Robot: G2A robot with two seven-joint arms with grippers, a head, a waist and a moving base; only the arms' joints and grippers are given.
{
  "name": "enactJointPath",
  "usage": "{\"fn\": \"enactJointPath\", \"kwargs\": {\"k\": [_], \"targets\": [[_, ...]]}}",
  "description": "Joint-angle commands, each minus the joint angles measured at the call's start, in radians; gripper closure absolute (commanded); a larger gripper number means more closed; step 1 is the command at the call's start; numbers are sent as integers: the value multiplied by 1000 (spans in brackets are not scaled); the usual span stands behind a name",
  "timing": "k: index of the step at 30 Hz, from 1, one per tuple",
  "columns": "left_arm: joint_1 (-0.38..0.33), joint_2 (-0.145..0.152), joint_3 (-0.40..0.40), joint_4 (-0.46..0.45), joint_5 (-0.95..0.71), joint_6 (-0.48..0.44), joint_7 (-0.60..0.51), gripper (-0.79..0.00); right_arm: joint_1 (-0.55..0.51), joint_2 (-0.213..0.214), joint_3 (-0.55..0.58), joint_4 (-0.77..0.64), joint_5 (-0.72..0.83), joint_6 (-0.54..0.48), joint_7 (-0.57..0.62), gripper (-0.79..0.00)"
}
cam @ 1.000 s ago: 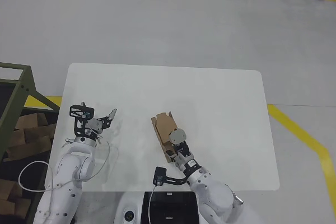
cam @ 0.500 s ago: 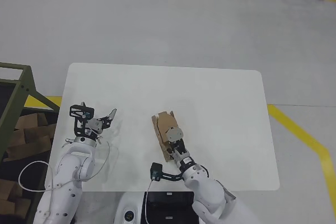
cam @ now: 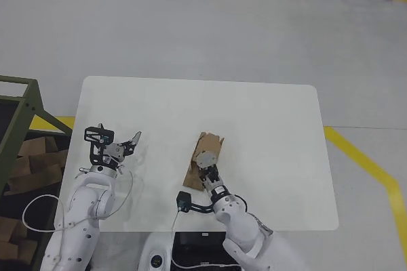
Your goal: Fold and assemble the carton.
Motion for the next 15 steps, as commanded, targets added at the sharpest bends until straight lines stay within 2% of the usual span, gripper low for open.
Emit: {"fn": "enactJointPath", "kwargs": {"k": [1, 8, 15], "targets": [[0, 0, 0, 0, 0, 0, 0, -785, -16, 1, 6, -22, 9, 13, -7, -785], [0, 0, 0, 0, 0, 0, 0, -785, -53, 2, 28, -53, 5, 10, 7, -785], [0, 0, 0, 0, 0, 0, 0, -785, -22, -25, 1, -17, 57, 11, 43, -785]]}}
